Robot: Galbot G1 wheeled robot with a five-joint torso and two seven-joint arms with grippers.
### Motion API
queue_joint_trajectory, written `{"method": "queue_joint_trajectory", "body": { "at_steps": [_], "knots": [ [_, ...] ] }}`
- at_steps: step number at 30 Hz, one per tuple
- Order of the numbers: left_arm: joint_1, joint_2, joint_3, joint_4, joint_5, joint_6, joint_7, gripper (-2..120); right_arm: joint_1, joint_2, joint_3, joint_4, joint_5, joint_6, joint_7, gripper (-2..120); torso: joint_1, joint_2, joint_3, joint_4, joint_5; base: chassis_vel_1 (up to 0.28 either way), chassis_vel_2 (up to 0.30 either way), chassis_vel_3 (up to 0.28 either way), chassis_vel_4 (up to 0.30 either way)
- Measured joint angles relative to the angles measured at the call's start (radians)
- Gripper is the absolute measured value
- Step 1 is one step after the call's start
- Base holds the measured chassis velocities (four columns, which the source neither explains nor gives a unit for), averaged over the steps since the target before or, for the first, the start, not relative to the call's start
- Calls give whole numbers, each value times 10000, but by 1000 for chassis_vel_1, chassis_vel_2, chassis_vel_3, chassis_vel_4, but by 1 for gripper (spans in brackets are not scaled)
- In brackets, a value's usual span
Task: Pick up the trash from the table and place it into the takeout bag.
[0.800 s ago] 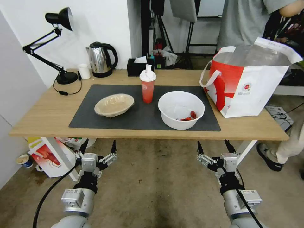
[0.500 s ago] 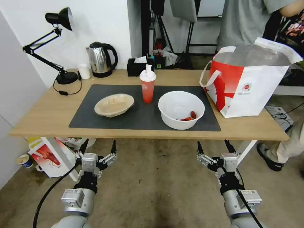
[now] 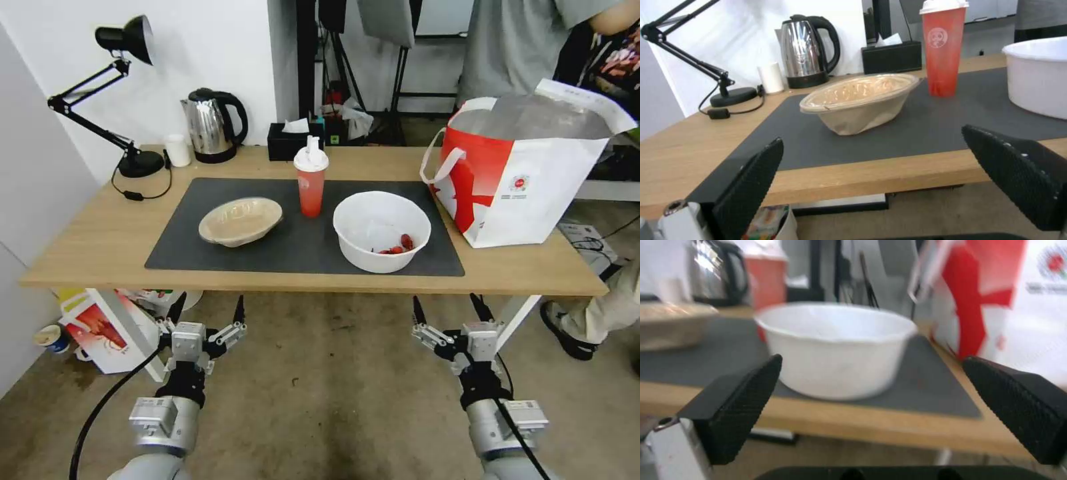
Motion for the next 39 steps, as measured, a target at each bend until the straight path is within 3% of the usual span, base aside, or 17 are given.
{"method": "queue_joint_trajectory", "body": {
  "at_steps": [12, 22, 23, 25, 26, 27, 30, 39],
  "knots": [
    [-1, 0, 0, 0, 0, 0, 0, 100, 634, -1758, -2875, -1257, -967, 3396, 1961, 100, -1, 0, 0, 1, -2, 0, 0, 0, 0],
    [-1, 0, 1, 0, 0, 0, 0, 100, 659, -1917, -3035, -1298, -981, 3599, 2045, 100, -1, 0, 0, -3, 5, 0, 0, 0, 0],
    [0, 0, 0, 0, 0, 0, 0, 100, 564, -2143, -2982, -1041, -718, 3569, 1792, 100, -1, -1, 0, -2, 10, 0, 0, 0, 0],
    [0, -1, 2, 1, -1, 0, 0, 100, 223, -3008, -2636, -16, 253, 3359, 875, 100, 0, 0, 0, 1, -18, 0, 0, 0, 0],
    [0, -1, 2, 1, -1, 0, 0, 100, 223, -3008, -2636, -16, 253, 3359, 875, 100, 0, 0, 0, 1, -18, 0, 0, 0, 0],
    [-1, -1, 1, 0, -1, 0, 0, 100, 161, -3142, -2595, 124, 423, 3282, 705, 100, -1, 0, 0, -1, 9, 0, 0, 0, 0],
    [0, -1, 1, 0, 0, 0, -1, 100, 153, -3441, -2505, 350, 1146, 3085, 524, 100, 0, 0, 0, 0, -8, 0, 0, 0, 0],
    [0, 0, 0, 0, 0, 0, -1, 100, 408, -3570, -2267, 608, 2068, 2821, 530, 100, 0, -1, 0, 0, -1, 0, 0, 0, 0]
  ]
}}
